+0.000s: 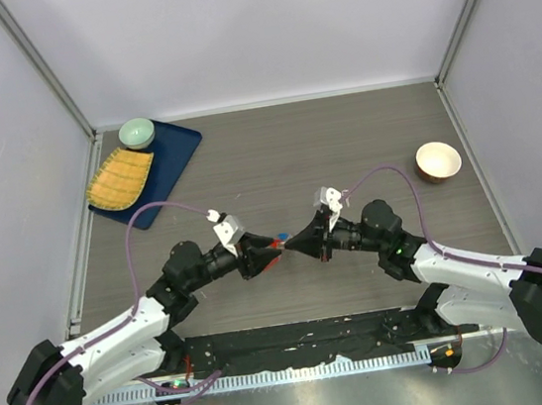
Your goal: Put the keys on the keyring
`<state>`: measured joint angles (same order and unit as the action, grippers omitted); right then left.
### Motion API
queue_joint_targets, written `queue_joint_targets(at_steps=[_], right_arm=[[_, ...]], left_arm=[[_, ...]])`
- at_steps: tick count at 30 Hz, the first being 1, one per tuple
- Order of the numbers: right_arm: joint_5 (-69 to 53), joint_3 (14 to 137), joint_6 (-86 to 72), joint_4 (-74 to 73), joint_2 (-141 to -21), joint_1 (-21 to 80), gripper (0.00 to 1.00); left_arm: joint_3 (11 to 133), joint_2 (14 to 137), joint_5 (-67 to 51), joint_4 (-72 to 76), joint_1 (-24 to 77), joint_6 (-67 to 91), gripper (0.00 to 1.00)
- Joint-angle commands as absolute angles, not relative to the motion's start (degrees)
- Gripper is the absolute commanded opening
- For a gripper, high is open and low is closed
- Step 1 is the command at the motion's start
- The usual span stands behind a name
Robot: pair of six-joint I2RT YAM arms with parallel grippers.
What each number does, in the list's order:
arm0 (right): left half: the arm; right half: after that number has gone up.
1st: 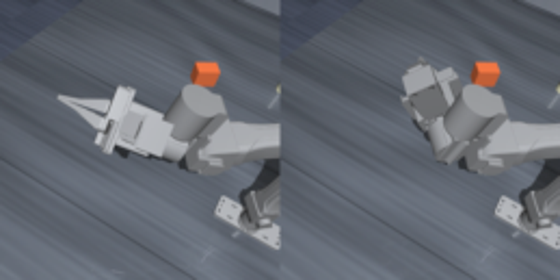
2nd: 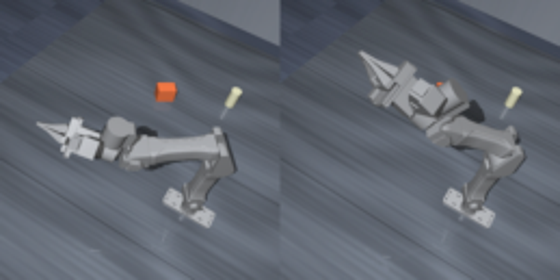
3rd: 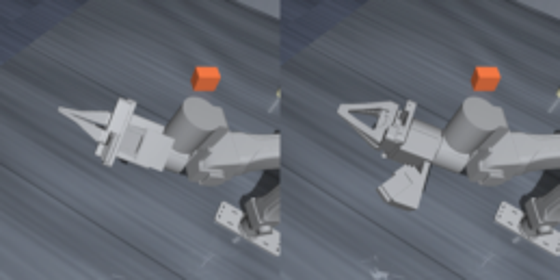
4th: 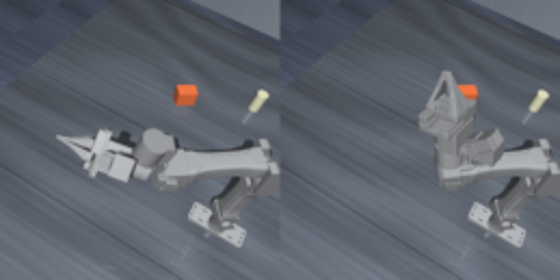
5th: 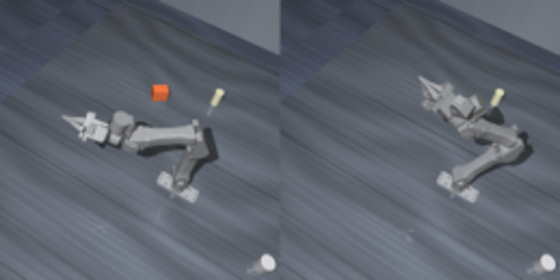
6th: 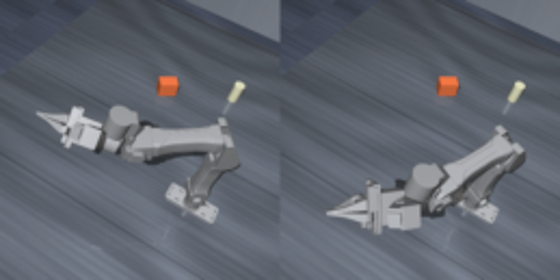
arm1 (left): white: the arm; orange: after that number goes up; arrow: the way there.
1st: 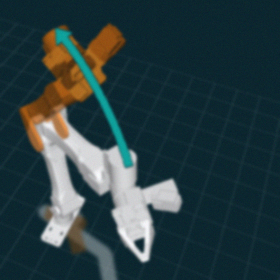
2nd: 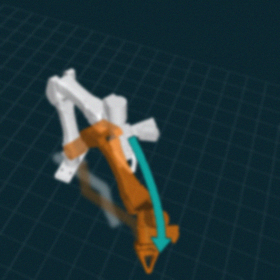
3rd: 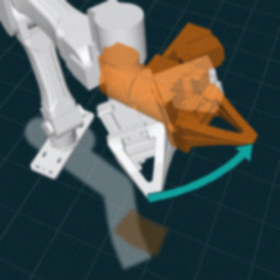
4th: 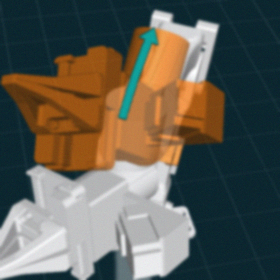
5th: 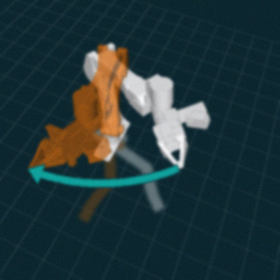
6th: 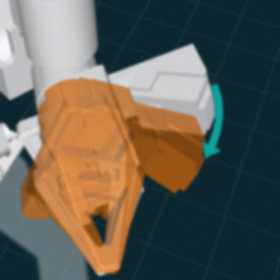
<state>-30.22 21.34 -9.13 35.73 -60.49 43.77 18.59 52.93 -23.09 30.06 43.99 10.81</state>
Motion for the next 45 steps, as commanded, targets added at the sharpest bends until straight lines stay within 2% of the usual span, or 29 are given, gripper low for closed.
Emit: queue_joint_targets(at_steps=[1,13,18,22,33,39,45], right_arm=[[-32.08,21.01,-13.00,49.74,-58.54,43.77,0.01],[-34.01,17.32,-20.65,66.26,-64.42,43.77,0.01],[-33.75,16.96,-20.48,66.45,-64.60,43.77,0.01],[-33.75,16.79,-20.30,66.18,-64.16,43.77,0.01],[-35.33,17.40,-20.21,65.83,-64.51,43.68,0.01],[-35.68,17.40,-20.21,65.74,-64.86,43.77,0.01],[-36.39,17.49,-20.39,65.92,-65.56,43.86,0.01]], left_arm=[[14.07,49.93,-21.35,45.61,43.59,19.41,0.40],[10.99,55.37,-24.87,58.00,43.59,26.54,0.38],[9.50,51.87,-23.21,58.18,43.42,26.46,0.37],[9.14,50.01,-23.38,57.48,42.63,26.10,0.30],[10.64,53.52,-27.51,59.06,42.54,26.81,0.27],[10.90,54.05,-28.13,61.87,42.36,27.77,0.21],[10.99,53.79,-28.83,62.58,42.45,27.95,0.21]])
